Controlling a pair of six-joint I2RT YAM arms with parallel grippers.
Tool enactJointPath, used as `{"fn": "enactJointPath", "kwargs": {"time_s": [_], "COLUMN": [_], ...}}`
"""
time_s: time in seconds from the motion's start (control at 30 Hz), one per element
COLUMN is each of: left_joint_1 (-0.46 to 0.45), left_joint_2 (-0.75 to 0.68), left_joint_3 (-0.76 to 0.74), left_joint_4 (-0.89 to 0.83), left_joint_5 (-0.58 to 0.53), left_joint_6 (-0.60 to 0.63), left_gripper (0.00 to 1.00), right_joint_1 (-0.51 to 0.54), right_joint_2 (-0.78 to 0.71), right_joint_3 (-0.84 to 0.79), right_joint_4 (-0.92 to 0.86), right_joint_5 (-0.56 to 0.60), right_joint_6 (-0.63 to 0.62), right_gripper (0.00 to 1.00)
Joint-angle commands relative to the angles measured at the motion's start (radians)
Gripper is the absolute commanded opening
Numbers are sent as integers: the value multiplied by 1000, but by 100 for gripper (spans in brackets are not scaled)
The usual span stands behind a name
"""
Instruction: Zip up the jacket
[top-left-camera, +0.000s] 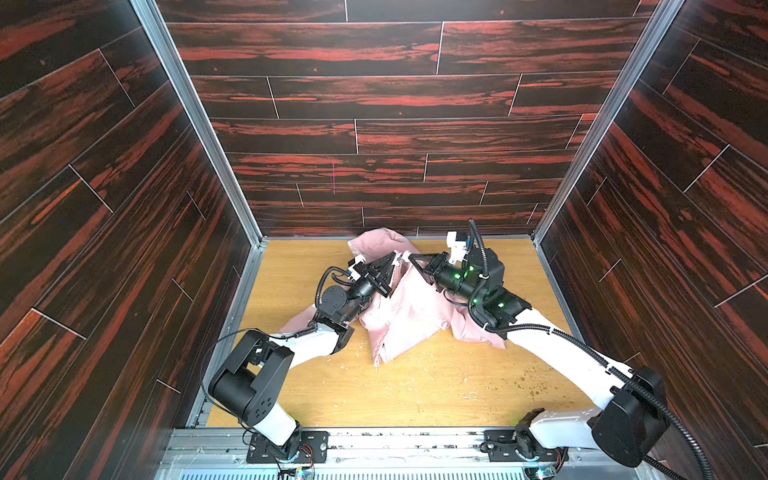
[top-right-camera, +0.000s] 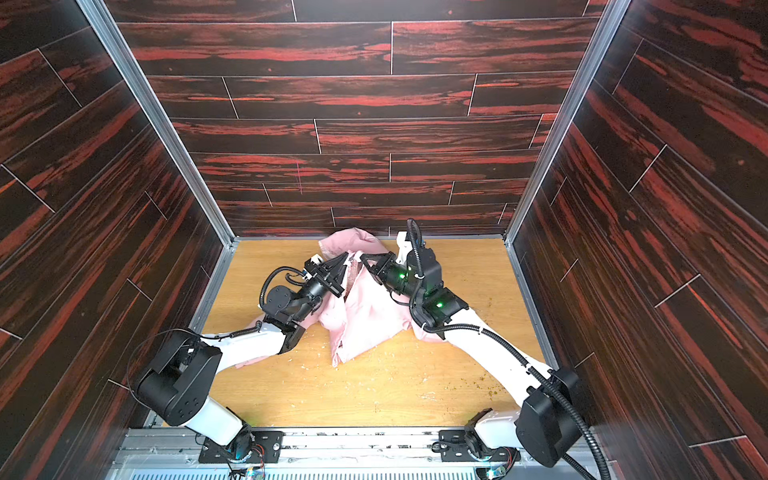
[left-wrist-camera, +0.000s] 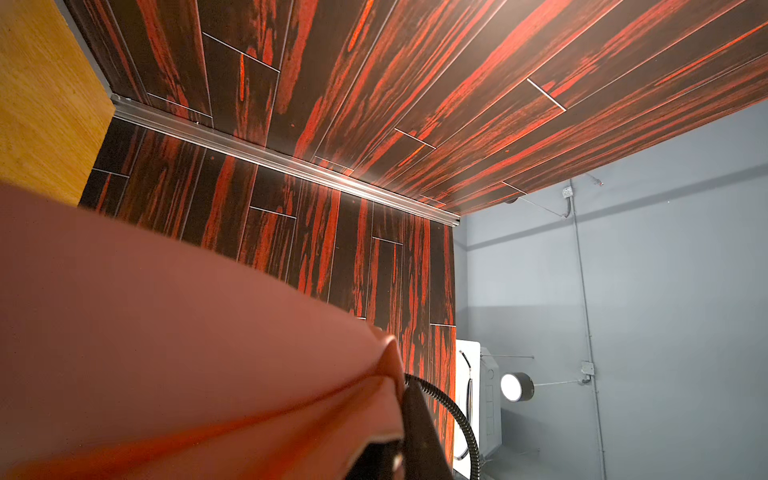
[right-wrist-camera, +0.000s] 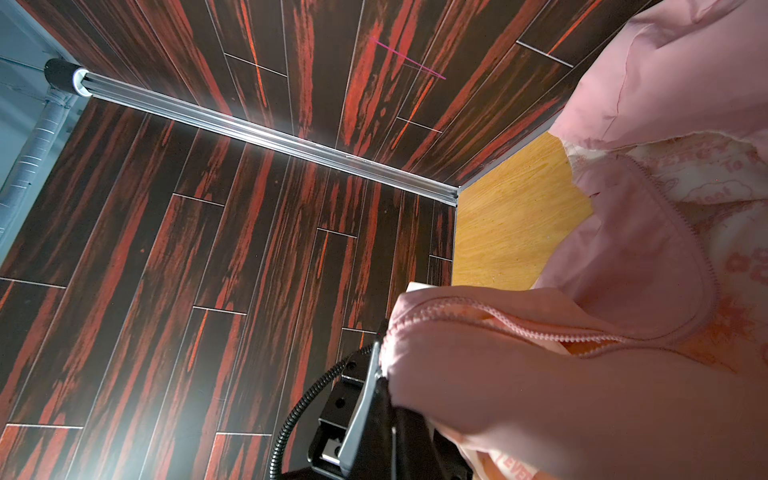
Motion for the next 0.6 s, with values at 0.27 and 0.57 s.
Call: {"fn": "enactJointPath", "kwargs": {"time_s": [0.27, 0.57], "left_joint_1": [-5, -5], "left_joint_2": [-42, -43], "left_joint_3": [9, 11], "left_joint_4": [68, 69], "left_joint_5": [5, 8], "left_joint_6": [-79, -78], "left_gripper": [0, 0], "right_joint_1": [6, 6], "right_joint_2": [7, 8], "right_joint_3": [7, 7], "right_joint_4": [17, 18], "right_joint_5": [5, 1], "right_joint_6": [3, 2], "right_gripper": [0, 0]}}
